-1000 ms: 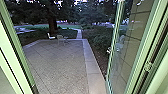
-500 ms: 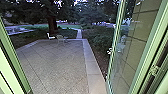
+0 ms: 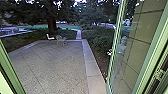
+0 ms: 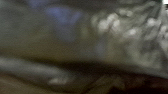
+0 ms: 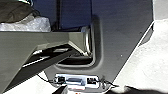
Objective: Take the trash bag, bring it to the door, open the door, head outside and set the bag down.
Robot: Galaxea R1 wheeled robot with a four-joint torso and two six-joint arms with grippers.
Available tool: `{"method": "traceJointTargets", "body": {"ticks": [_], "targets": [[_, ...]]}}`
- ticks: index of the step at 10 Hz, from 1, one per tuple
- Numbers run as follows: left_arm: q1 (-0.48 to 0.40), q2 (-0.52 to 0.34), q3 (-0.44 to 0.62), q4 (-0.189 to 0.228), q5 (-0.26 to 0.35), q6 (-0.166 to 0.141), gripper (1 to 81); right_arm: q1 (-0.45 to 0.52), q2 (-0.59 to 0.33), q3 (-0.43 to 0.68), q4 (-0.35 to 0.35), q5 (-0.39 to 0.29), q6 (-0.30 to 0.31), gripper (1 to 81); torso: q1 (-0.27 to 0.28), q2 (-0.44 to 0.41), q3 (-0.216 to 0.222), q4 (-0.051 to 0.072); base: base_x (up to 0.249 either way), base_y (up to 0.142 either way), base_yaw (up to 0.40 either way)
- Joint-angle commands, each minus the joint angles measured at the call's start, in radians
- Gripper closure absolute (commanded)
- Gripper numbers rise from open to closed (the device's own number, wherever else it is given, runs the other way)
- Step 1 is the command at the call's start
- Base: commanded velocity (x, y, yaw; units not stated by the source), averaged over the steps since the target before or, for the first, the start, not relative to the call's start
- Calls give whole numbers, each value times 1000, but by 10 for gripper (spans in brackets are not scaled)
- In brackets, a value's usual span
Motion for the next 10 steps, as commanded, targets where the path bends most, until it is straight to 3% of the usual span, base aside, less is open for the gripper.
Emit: {"method": "traceJointTargets", "body": {"ticks": [1,10], "targets": [[-34,0,5,0,69,4,811,39,19,10,-4,-65,-4,10,0,0,0,0,117,0,0],[-33,-3,5,2,67,4,811,42,21,10,-4,-65,-2,10,0,-1,0,0,117,0,0]]}}
